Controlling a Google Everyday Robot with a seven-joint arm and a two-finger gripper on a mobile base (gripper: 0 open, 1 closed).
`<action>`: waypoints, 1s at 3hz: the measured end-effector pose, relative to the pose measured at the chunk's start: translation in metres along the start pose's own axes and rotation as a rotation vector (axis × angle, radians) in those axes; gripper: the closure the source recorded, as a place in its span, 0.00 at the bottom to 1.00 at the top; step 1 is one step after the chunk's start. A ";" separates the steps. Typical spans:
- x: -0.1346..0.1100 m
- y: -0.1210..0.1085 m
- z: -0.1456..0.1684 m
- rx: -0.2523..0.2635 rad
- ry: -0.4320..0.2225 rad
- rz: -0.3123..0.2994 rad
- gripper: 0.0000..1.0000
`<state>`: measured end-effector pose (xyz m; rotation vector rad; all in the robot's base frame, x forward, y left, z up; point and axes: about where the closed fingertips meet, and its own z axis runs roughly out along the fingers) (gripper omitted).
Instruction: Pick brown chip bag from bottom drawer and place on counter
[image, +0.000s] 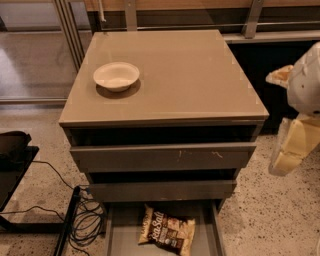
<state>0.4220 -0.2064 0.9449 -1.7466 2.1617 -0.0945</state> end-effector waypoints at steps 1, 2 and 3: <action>0.020 0.035 0.054 -0.030 -0.075 -0.034 0.00; 0.040 0.062 0.106 -0.054 -0.150 -0.056 0.00; 0.056 0.072 0.158 -0.059 -0.204 -0.039 0.00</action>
Offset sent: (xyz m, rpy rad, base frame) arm -0.0449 -0.0131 -0.2021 0.2236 0.0015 0.1576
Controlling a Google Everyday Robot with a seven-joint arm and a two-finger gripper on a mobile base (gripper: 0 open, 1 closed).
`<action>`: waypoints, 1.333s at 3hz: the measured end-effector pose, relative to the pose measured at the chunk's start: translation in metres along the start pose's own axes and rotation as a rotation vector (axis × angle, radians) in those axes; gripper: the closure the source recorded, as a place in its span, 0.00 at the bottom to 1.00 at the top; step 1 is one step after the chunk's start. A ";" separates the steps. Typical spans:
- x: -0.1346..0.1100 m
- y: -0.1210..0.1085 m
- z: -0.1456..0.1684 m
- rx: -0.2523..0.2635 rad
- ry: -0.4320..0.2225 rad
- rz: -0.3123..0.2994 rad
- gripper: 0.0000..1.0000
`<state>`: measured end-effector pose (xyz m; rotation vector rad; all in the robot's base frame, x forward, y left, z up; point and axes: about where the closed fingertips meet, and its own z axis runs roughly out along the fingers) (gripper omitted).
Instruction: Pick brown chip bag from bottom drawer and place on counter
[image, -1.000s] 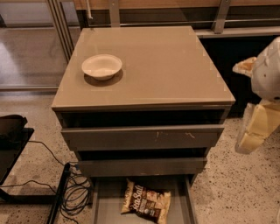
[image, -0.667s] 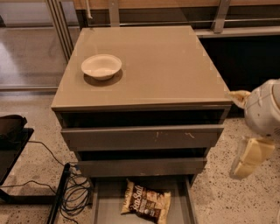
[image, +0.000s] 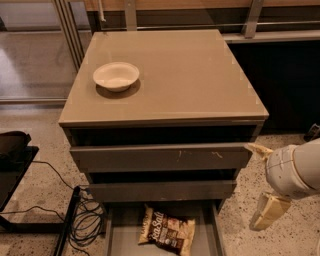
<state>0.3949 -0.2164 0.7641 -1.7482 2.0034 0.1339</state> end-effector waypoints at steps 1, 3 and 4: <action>0.000 0.000 0.000 0.000 0.000 0.000 0.00; -0.005 0.025 0.082 -0.134 -0.073 0.031 0.00; 0.014 0.036 0.144 -0.174 -0.108 0.093 0.00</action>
Offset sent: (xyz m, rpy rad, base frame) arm -0.0025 0.0287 -0.0487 0.0936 0.1018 0.0470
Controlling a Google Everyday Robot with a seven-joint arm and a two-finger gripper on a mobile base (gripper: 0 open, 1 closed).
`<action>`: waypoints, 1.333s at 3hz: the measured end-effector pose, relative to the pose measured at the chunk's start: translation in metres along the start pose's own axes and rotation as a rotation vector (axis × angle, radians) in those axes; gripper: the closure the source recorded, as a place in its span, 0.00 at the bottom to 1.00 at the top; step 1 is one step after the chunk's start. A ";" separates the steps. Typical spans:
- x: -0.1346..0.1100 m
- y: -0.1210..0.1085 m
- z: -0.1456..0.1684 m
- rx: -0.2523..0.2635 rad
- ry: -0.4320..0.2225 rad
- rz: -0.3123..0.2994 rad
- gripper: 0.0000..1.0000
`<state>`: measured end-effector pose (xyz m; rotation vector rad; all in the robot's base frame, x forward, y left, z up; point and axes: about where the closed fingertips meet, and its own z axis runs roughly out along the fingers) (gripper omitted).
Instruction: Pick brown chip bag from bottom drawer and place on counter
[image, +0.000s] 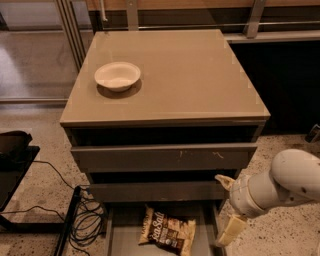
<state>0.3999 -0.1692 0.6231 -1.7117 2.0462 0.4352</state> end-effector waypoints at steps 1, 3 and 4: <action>0.020 -0.002 0.045 0.036 -0.042 0.052 0.00; 0.047 -0.015 0.118 0.105 -0.006 0.153 0.00; 0.047 -0.015 0.118 0.105 -0.006 0.153 0.00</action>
Offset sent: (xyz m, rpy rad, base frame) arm 0.0111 0.0125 -0.1447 0.0609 -0.0534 -0.2225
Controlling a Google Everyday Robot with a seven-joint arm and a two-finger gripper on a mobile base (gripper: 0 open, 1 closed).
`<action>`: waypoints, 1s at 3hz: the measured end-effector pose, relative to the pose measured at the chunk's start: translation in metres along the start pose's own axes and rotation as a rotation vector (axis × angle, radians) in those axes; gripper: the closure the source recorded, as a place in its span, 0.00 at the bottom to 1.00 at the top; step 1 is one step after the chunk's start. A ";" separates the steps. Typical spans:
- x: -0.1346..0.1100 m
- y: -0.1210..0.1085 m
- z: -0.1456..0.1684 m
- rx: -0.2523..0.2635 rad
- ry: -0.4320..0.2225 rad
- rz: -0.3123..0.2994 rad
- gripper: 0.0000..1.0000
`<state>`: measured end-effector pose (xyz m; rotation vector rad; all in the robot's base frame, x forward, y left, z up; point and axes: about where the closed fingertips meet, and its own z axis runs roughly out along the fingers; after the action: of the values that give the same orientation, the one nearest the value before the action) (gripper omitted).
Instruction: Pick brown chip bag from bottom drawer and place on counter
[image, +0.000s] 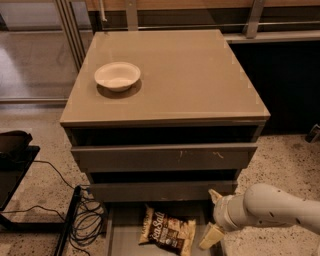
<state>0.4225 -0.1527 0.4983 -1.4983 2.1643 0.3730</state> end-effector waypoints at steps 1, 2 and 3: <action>-0.005 0.000 0.016 -0.006 0.005 -0.028 0.00; -0.011 -0.009 0.040 0.009 -0.058 -0.052 0.00; -0.003 -0.018 0.077 0.013 -0.148 -0.059 0.00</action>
Offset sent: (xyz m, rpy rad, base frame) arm 0.0383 0.0410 -0.0749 0.1474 -0.1109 0.0768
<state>0.4574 -0.1196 0.4357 -1.4759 1.9995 0.4344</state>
